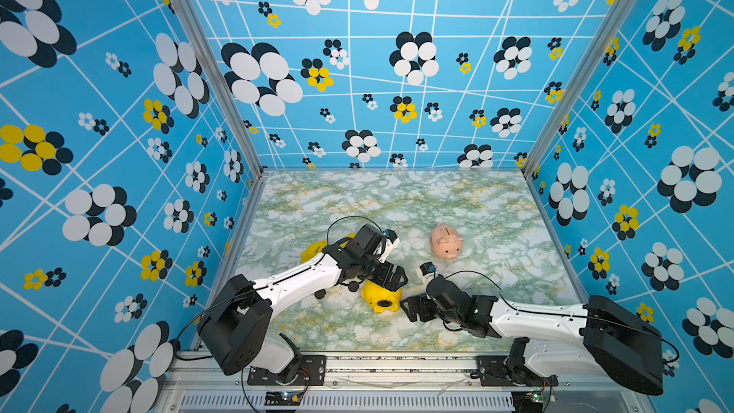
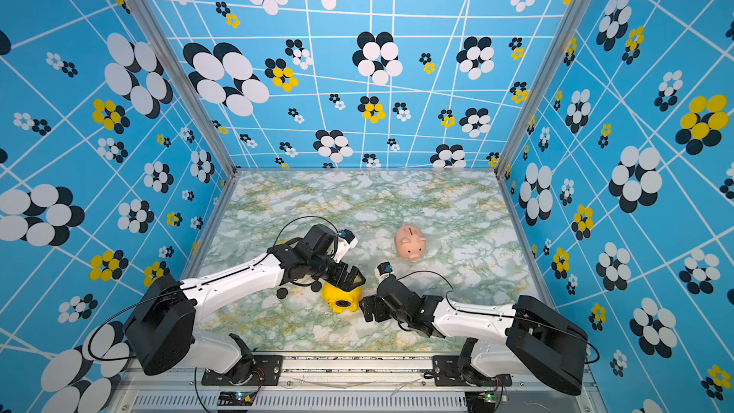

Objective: Open piggy banks
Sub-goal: Adjust the piggy bank at the center of the board.

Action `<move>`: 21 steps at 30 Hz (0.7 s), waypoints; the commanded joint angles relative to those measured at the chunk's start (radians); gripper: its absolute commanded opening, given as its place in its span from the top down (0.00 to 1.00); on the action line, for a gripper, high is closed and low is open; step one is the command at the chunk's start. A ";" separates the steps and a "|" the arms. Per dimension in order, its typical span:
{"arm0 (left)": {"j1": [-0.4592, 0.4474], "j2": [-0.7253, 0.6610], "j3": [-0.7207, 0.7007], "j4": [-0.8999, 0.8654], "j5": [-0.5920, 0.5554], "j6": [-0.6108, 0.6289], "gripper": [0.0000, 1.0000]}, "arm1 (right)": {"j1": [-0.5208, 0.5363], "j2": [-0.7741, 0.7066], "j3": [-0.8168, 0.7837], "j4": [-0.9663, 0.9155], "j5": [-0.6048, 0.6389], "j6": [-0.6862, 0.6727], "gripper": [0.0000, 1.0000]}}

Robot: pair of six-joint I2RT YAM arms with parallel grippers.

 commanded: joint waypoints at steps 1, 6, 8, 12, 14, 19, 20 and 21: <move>0.002 -0.065 -0.033 -0.015 -0.002 -0.010 0.01 | 0.000 0.007 0.023 -0.009 0.063 0.008 0.04; 0.002 -0.107 -0.069 0.003 -0.023 -0.015 0.01 | -0.005 -0.030 0.017 -0.051 0.072 -0.030 0.02; 0.002 -0.127 -0.089 0.029 -0.035 -0.026 0.01 | -0.006 -0.049 0.015 -0.078 0.062 -0.058 0.01; 0.002 -0.168 -0.132 0.096 -0.050 -0.040 0.01 | -0.006 -0.095 -0.007 -0.128 0.010 -0.116 0.01; 0.002 -0.190 -0.162 0.138 -0.052 -0.046 0.01 | -0.005 -0.120 -0.018 -0.161 -0.012 -0.142 0.00; 0.002 -0.216 -0.222 0.193 -0.023 -0.054 0.01 | -0.006 -0.176 -0.034 -0.209 -0.068 -0.169 0.01; 0.001 -0.219 -0.231 0.196 -0.022 -0.059 0.01 | -0.005 -0.181 -0.035 -0.202 -0.079 -0.170 0.00; 0.001 -0.224 -0.241 0.199 -0.030 -0.065 0.01 | -0.005 -0.183 -0.032 -0.194 -0.085 -0.167 0.00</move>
